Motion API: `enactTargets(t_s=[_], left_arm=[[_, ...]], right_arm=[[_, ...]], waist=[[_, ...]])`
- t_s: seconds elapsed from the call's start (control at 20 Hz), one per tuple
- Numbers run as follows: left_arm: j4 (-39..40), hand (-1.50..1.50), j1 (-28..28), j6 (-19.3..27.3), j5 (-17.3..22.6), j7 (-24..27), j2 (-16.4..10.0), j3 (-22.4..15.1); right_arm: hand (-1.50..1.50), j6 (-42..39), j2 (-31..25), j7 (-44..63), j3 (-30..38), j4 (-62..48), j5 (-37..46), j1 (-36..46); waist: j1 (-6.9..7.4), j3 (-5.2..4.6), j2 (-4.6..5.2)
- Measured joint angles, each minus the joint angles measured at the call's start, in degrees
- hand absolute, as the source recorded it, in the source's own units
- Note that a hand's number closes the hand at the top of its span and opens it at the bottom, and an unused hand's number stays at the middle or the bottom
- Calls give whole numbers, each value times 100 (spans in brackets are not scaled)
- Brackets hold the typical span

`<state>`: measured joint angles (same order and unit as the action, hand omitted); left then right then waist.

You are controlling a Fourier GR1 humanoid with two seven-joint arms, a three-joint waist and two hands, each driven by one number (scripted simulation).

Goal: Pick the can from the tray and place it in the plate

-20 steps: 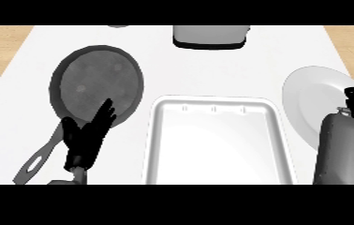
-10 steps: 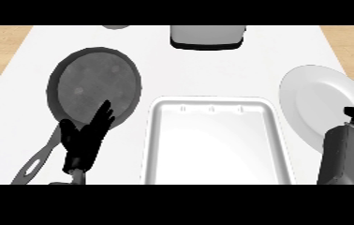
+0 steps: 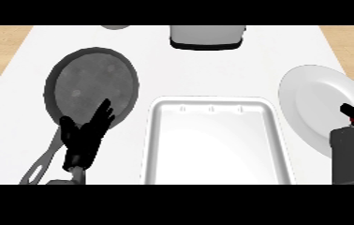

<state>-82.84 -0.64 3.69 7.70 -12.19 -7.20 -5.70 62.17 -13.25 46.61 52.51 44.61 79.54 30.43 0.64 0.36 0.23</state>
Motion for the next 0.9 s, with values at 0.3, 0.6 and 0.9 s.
enactTargets(t_s=[0.3, 0.6, 0.9], left_arm=[[-25, 0, -23, 4, 11, -82, 0, 24], [-64, 0, -128, 19, -23, -22, -2, 61], [-156, 0, -74, 55, -38, -214, 16, 76]], right_arm=[[-150, 855, 127, -847, -349, 464, -1020, -228], [-150, 1226, 610, -1217, -1106, 1764, -2284, -1017], [-150, 1373, 1152, -1367, -2537, 3267, -3211, -2278]], waist=[[-39, -11, -23], [-114, -18, -60], [-121, -29, -57]])
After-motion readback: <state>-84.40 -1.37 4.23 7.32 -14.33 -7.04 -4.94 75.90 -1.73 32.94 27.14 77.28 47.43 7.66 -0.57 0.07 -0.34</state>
